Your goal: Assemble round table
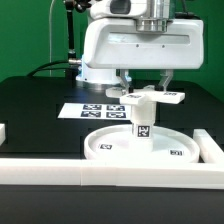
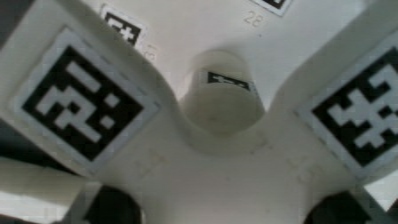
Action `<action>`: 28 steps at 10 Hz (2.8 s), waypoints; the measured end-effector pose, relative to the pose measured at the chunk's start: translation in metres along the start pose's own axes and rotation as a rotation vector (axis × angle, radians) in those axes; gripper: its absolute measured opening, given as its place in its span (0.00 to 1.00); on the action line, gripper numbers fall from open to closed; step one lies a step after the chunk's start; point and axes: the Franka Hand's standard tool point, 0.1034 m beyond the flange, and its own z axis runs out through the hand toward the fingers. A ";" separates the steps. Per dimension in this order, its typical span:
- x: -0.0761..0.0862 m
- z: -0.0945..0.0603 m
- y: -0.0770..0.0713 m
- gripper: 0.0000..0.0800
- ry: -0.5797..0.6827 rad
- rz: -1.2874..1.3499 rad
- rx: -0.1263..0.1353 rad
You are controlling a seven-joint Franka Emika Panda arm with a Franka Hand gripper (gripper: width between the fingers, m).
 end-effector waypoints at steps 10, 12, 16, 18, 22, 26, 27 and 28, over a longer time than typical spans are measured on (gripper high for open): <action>0.000 -0.001 0.000 0.56 0.018 0.799 0.026; 0.000 0.000 -0.001 0.56 0.011 1.053 0.039; -0.004 -0.001 -0.002 0.56 -0.032 1.498 0.061; -0.005 -0.001 -0.001 0.56 -0.060 1.728 0.084; -0.004 0.000 -0.002 0.56 -0.074 2.027 0.092; -0.004 0.000 -0.002 0.56 -0.087 2.267 0.109; -0.003 0.000 -0.001 0.56 -0.090 2.310 0.116; -0.003 0.000 -0.001 0.56 -0.089 2.307 0.117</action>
Offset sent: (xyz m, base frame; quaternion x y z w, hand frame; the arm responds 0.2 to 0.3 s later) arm -0.0053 0.0062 -0.0099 -0.0208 -0.0349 0.2559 0.9658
